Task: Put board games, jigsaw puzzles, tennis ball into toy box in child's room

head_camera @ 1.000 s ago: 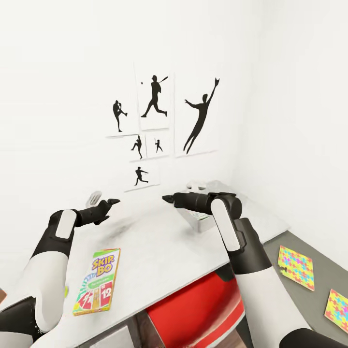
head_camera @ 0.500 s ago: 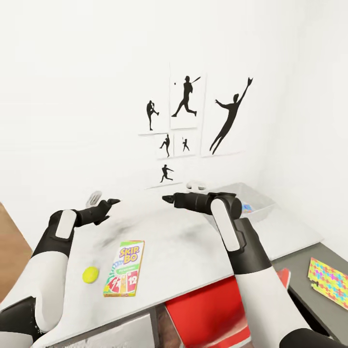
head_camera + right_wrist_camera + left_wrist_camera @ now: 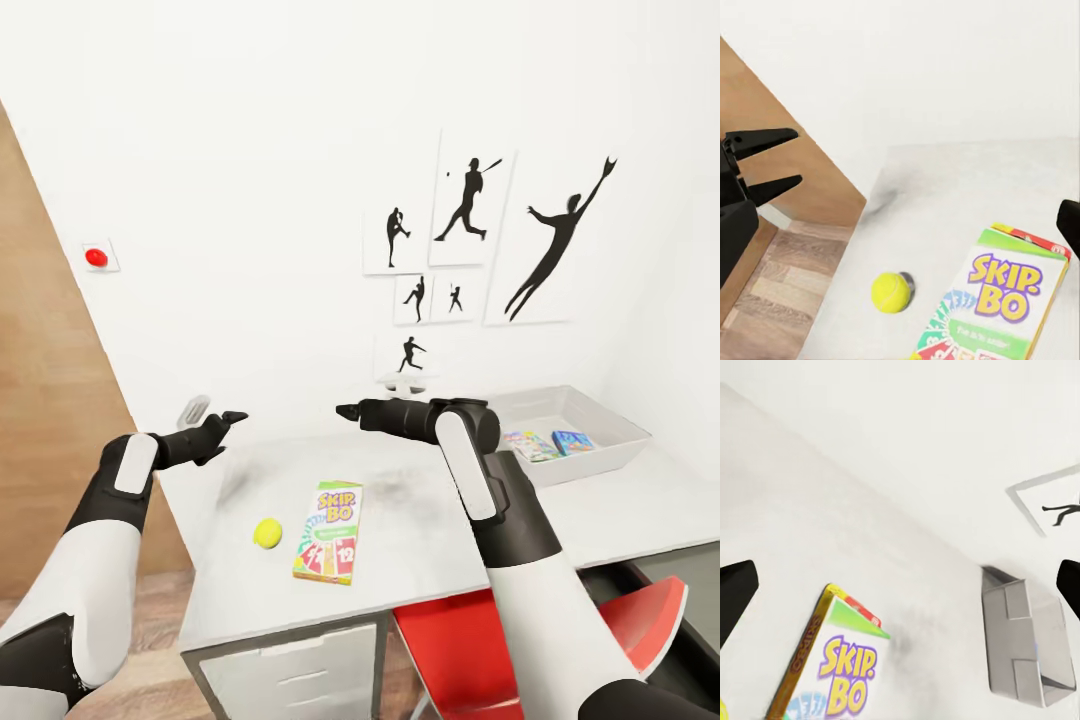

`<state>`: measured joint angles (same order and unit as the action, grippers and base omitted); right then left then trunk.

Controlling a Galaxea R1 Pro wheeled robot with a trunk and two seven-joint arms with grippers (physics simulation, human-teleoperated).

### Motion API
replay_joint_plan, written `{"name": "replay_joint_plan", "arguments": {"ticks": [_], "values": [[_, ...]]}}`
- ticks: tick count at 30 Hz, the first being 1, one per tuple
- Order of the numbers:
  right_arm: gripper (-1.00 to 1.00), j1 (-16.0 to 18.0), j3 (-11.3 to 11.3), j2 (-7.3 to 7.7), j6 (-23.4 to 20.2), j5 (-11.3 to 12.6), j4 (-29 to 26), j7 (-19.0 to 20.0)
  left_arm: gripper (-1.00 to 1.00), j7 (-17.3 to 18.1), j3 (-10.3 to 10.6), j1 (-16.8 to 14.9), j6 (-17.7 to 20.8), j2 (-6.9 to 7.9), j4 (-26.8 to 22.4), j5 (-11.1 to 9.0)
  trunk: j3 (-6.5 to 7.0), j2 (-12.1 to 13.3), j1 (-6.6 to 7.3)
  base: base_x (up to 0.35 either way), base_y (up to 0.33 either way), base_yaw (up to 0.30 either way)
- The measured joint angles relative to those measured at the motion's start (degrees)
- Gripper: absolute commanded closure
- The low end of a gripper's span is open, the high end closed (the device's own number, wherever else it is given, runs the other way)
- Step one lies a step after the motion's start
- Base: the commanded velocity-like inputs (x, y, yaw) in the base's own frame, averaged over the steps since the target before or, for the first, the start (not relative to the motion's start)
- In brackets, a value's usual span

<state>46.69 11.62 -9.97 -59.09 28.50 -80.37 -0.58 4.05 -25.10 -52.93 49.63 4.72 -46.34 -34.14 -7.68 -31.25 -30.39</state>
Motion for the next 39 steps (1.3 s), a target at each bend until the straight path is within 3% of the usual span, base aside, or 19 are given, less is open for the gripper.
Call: {"name": "replay_joint_plan", "arguments": {"ticks": [34, 39], "values": [[-1.0, 0.0, 0.03, -0.01, -0.01, -0.12, 0.23, -0.19, -1.0, -0.06, -0.03, 0.03, -0.05, 0.05, 0.02, 0.0, 0.0, 0.0, 0.01, -0.046, 0.07, 0.023], [-1.0, 0.03, 0.12, -0.01, -0.05, -0.4, 1.24, -3.42, -1.0, -0.15, -0.06, 0.05, -0.16, 0.05, -0.01, 0.19, 0.0, 0.0, 0.01, -0.004, 0.005, 0.0]]}}
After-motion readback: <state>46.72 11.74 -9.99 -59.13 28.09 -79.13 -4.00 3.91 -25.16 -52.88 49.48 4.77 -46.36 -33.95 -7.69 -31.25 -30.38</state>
